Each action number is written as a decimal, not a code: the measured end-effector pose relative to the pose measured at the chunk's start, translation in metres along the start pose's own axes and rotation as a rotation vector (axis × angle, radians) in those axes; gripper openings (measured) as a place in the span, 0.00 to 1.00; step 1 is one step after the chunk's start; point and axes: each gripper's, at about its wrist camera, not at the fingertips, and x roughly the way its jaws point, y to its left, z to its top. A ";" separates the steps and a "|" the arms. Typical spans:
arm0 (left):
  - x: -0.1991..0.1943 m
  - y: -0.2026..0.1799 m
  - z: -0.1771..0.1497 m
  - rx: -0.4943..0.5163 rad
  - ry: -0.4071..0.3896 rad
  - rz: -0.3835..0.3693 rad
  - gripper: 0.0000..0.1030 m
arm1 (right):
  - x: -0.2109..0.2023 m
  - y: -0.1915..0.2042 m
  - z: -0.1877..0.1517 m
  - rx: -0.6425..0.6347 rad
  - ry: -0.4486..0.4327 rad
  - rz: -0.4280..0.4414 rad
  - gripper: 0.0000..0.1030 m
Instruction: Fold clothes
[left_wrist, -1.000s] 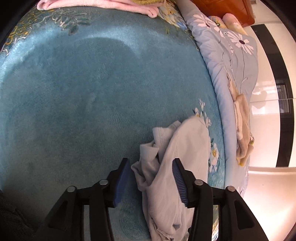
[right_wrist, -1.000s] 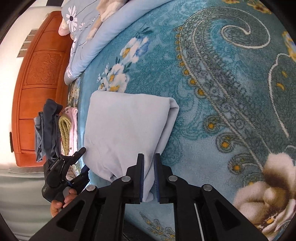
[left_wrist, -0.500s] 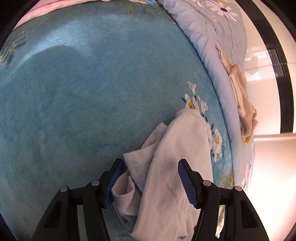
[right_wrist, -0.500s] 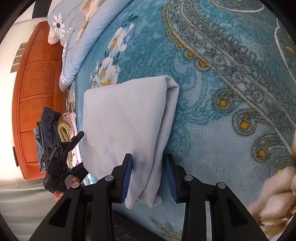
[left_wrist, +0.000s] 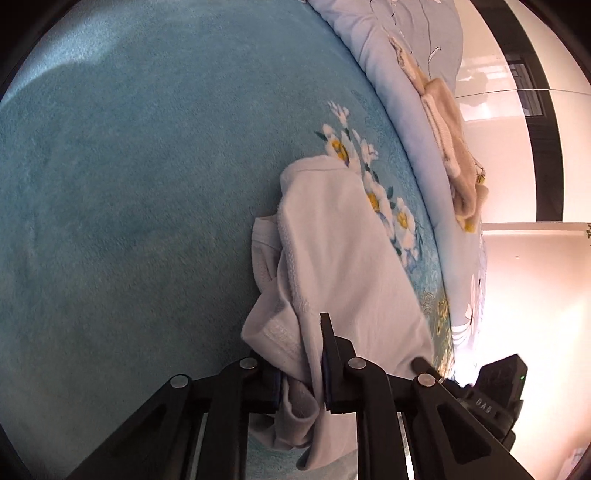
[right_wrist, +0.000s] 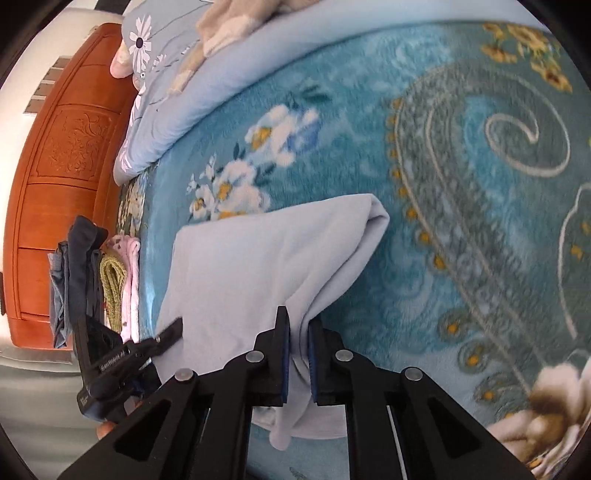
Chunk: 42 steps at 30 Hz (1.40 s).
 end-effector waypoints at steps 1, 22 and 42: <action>0.002 0.001 0.001 -0.008 -0.001 0.017 0.20 | -0.001 0.001 0.005 0.000 0.003 -0.005 0.08; -0.019 -0.022 -0.003 0.131 -0.120 -0.076 0.13 | 0.000 0.030 0.001 -0.043 0.013 -0.156 0.08; -0.271 0.000 -0.040 0.139 -0.755 -0.334 0.13 | -0.064 0.256 0.015 -0.389 -0.047 0.300 0.08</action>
